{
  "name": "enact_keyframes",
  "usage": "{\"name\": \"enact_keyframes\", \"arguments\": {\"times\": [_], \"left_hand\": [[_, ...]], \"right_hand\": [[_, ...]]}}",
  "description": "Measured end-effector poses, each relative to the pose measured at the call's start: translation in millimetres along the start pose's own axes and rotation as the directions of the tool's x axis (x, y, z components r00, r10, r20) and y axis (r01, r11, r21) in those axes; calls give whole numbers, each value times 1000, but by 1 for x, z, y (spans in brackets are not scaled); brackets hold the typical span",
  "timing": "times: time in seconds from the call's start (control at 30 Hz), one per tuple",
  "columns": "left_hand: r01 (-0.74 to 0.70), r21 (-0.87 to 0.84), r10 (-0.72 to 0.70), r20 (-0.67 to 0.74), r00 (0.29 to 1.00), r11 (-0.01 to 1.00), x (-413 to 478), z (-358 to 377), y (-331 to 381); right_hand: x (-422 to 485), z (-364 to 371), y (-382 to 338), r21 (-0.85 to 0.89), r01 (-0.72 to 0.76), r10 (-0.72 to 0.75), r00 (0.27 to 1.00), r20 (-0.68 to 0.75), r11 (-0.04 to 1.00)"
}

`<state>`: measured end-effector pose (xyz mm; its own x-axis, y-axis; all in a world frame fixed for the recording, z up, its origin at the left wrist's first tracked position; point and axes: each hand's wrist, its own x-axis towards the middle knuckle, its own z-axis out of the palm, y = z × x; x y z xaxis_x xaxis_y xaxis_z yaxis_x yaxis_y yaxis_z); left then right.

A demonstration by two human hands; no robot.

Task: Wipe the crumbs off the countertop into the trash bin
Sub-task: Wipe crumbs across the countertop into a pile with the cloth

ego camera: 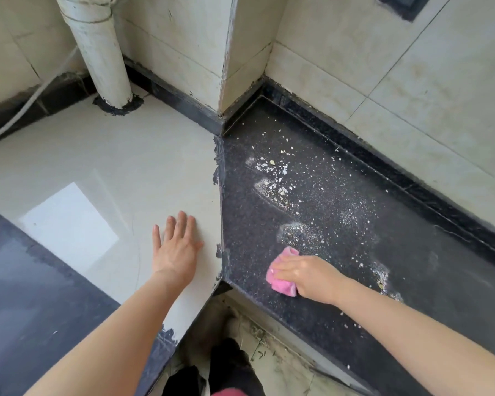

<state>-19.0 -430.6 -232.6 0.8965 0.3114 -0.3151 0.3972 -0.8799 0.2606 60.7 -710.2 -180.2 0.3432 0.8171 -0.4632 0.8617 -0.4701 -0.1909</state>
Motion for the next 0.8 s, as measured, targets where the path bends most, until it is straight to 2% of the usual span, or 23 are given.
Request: {"name": "enact_keyframes", "arguments": {"times": [0.07, 0.1, 0.17, 0.27, 0.4, 0.5, 0.6, 0.7, 0.8], "left_hand": [[40, -53, -40, 11, 999, 998, 2, -2, 6], [69, -104, -68, 18, 998, 992, 7, -3, 12], [102, -203, -102, 10, 995, 974, 20, -6, 24], [79, -298, -113, -98, 989, 951, 54, -12, 46], [45, -319, -132, -256, 958, 947, 106, -16, 64], [62, -323, -168, -312, 935, 944, 146, -12, 69], [131, -309, -239, -343, 908, 942, 166, -5, 69], [160, -285, -268, -393, 880, 945, 170, -1, 72], [164, -279, -272, -413, 869, 946, 171, -3, 73]], "right_hand": [[-16, -14, 13, -28, -21, 25, 991, 130, 999], [-17, -26, 22, -1, -55, 54, 993, 109, 999], [-5, -51, 41, 138, -143, 154, 986, -66, 980], [44, -99, 72, 305, -171, 277, 895, -350, 937], [124, -140, 114, 351, -190, 344, 823, -453, 917], [185, -152, 150, 299, -166, 294, 838, -460, 940], [240, -163, 172, 177, -100, 175, 856, -486, 979], [277, -158, 176, 125, -11, 59, 921, -386, 992], [279, -148, 176, 38, 52, -34, 929, -369, 998]]}}
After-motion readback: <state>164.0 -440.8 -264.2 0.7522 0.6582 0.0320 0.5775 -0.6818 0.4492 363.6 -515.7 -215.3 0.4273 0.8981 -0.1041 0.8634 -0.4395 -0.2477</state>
